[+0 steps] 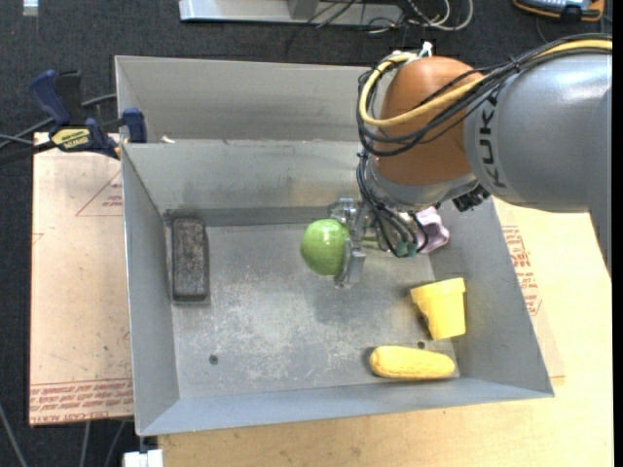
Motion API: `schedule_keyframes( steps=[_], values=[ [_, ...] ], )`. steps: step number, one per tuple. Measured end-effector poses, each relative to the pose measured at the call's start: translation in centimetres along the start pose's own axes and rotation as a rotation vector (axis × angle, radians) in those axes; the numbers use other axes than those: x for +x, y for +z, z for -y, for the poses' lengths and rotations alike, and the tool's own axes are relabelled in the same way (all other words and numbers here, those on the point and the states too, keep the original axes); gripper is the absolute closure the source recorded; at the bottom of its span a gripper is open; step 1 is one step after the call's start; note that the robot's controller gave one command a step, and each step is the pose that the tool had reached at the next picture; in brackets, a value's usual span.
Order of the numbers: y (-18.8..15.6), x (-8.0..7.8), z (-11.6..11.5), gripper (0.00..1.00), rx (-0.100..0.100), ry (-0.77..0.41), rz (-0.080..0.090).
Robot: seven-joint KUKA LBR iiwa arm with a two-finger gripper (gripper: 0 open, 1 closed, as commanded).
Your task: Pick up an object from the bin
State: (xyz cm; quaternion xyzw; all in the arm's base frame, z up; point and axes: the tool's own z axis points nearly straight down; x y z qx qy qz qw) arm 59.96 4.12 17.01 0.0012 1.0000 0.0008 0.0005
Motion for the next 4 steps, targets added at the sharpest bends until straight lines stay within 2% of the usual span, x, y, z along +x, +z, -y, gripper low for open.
schedule_keyframes(
  steps=[1,2,3,4],
  values=[
    [0.0,0.0,0.0,0.00,0.000,0.000,0.000],
    [-3.9,0.0,-0.3,0.00,0.000,0.009,-0.007],
    [-10.2,-0.1,0.6,0.00,0.000,0.001,0.000],
    [-15.5,-1.0,1.0,0.00,0.000,-0.021,0.000]
  ],
)
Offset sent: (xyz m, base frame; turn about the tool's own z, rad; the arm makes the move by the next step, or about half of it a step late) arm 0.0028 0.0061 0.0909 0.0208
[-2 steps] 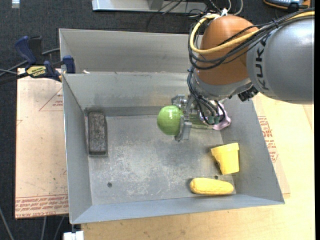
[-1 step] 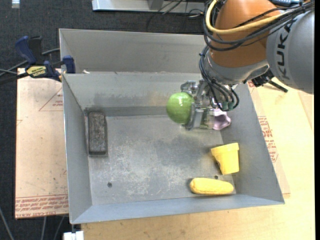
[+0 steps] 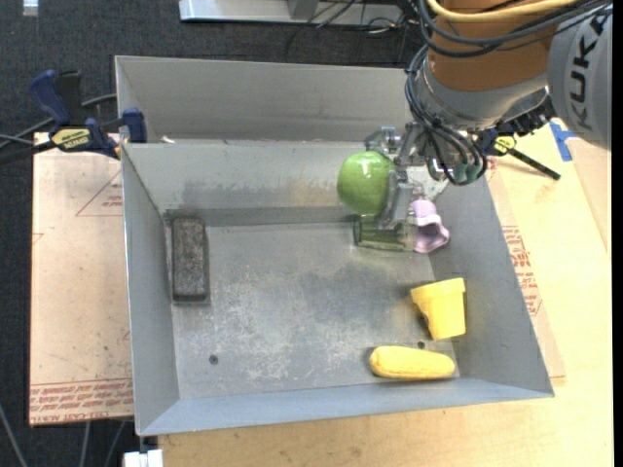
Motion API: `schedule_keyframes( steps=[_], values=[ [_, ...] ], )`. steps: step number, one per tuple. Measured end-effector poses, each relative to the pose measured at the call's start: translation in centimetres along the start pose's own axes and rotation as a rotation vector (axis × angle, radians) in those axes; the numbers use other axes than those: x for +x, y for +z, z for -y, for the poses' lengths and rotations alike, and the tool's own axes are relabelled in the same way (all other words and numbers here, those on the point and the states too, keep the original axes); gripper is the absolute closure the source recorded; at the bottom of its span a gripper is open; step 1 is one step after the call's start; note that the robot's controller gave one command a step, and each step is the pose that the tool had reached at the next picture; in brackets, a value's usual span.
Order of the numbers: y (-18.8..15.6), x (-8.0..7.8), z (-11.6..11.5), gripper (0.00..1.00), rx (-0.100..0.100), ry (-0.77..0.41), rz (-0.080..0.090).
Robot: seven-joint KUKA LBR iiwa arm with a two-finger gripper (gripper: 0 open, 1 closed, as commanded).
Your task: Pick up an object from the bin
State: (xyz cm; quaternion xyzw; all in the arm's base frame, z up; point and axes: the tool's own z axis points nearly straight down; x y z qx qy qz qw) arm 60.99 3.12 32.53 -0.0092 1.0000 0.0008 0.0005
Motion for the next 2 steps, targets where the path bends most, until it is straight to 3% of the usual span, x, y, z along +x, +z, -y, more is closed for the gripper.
schedule_keyframes(
  steps=[2],
  values=[
    [-12.0,-0.4,-0.3,0.00,0.000,-0.009,0.003]
  ],
)
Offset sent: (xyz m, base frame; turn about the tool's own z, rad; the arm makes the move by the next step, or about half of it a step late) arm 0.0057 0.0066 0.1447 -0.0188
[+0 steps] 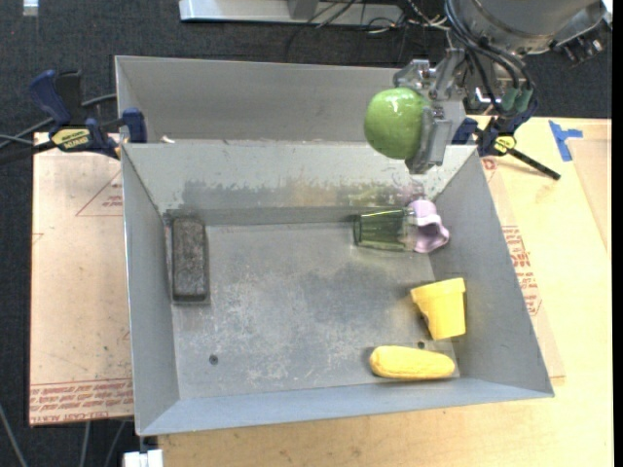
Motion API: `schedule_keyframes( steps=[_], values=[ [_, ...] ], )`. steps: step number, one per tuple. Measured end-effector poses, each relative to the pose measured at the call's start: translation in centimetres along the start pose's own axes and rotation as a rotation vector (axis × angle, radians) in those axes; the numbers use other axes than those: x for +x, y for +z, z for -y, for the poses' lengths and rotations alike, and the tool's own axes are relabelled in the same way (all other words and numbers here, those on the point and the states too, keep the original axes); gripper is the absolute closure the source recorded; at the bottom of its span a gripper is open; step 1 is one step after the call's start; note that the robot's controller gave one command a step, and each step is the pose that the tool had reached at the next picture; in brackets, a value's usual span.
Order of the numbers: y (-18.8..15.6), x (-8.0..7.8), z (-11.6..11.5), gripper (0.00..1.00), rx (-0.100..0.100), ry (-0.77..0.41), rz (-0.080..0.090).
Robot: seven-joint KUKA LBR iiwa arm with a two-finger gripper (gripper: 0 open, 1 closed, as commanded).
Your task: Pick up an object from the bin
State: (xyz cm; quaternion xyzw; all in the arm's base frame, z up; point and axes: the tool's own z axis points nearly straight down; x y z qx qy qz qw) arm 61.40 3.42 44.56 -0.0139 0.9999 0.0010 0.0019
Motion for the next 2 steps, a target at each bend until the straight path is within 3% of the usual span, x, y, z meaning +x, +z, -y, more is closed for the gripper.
schedule_keyframes(
  steps=[1,2],
  values=[
    [-1.39,-0.18,-0.07,0.00,0.000,-0.004,0.003],
    [-1.09,-0.79,-0.81,0.00,0.000,-0.140,0.000]
  ],
)
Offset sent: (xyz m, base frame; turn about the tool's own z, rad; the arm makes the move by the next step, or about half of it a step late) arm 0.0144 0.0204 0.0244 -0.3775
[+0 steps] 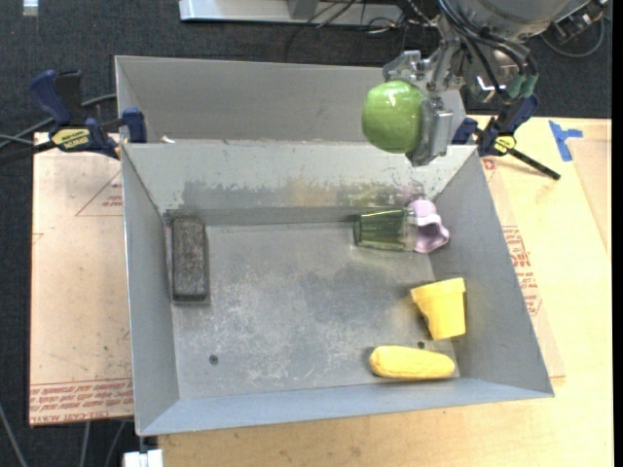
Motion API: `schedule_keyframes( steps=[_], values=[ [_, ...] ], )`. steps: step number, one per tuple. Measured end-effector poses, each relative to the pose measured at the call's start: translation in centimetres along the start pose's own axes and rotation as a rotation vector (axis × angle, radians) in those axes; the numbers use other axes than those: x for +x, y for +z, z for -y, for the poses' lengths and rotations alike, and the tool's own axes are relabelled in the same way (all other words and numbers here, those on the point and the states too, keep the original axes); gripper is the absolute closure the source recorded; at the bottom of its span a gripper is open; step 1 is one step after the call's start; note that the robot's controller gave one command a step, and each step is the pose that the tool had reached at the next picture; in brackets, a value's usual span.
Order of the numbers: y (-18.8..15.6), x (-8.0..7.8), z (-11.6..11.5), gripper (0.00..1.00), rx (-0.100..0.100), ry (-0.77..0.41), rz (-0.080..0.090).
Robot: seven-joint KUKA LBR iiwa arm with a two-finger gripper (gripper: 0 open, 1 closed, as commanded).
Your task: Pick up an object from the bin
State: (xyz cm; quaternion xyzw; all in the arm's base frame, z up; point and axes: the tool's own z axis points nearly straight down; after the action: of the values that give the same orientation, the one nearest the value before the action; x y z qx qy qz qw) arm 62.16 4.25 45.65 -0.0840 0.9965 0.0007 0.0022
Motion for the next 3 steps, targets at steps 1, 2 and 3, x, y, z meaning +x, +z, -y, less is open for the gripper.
schedule_keyframes(
  steps=[1,2,3],
  values=[
    [-0.8,-0.4,1.3,0.00,-0.001,-0.234,0.006],
    [-1.0,2.1,4.4,0.00,-0.001,-0.205,0.002],
    [-1.2,4.4,5.8,0.00,0.002,-0.379,0.005]
  ],
)
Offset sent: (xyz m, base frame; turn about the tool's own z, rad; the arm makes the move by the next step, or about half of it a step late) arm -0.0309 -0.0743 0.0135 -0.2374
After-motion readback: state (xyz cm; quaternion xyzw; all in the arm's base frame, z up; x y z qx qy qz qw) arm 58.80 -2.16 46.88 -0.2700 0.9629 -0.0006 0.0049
